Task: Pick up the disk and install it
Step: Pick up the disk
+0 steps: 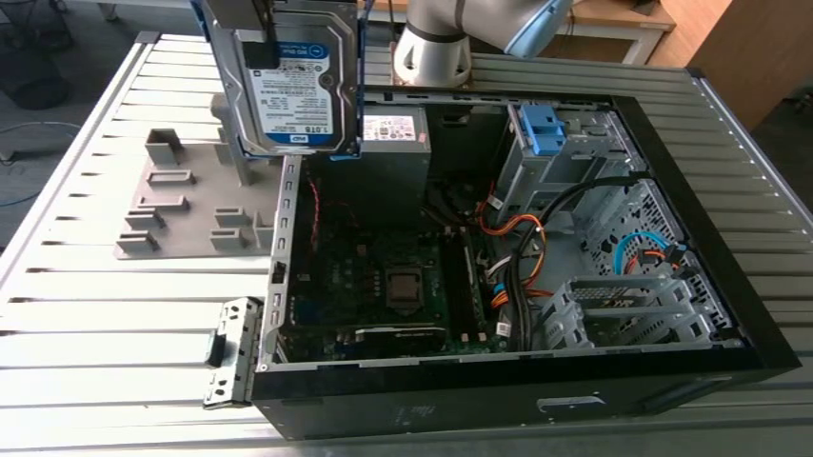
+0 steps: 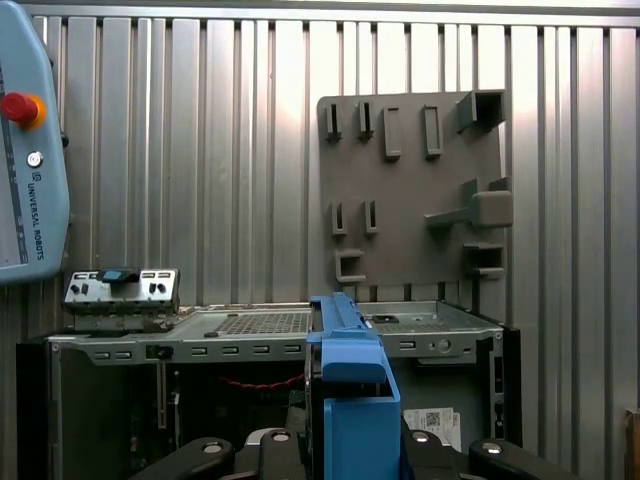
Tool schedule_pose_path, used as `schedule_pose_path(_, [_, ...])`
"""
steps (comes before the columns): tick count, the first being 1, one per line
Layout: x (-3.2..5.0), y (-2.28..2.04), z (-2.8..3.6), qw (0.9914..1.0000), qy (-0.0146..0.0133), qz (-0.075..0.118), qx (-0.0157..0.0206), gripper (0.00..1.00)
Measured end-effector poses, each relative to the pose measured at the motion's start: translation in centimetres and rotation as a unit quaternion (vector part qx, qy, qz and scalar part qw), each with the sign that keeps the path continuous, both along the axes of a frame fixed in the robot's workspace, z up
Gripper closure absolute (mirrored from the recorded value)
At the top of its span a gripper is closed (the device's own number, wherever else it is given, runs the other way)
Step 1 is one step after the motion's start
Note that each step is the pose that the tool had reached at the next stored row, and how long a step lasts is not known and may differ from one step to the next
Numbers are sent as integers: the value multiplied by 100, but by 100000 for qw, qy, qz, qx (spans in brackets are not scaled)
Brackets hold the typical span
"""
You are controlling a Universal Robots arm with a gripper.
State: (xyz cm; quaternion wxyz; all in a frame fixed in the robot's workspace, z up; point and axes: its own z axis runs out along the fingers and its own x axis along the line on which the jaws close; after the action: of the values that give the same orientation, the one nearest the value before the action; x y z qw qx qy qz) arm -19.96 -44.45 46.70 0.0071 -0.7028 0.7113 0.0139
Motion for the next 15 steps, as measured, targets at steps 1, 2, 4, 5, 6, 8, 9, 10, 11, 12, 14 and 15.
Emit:
schedule_pose_path(1, [5, 0, 0, 100000, 1, 3, -2, 64])
schedule_pose_path(2, [7, 0, 0, 100000, -1, 0, 2, 64])
schedule_pose_path(4, [9, 0, 0, 100000, -4, -9, 4, 64])
schedule_pose_path(5, [11, 0, 0, 100000, 1, -5, -1, 64])
schedule_pose_path(6, [14, 0, 0, 100000, 0, -2, -2, 64])
schedule_pose_path(8, [19, 0, 0, 100000, 0, -6, 0, 64])
schedule_pose_path(9, [22, 0, 0, 100000, 2, -1, -2, 64])
schedule_pose_path(10, [23, 0, 0, 100000, 1, -3, -3, 64])
schedule_pose_path(11, [23, 0, 0, 100000, 2, -4, -1, 64])
schedule_pose_path(12, [26, 0, 0, 100000, -1, 1, 1, 64])
schedule_pose_path(14, [31, 0, 0, 100000, 1, 2, -1, 64])
schedule_pose_path(15, [33, 0, 0, 100000, 2, 0, -3, 64])
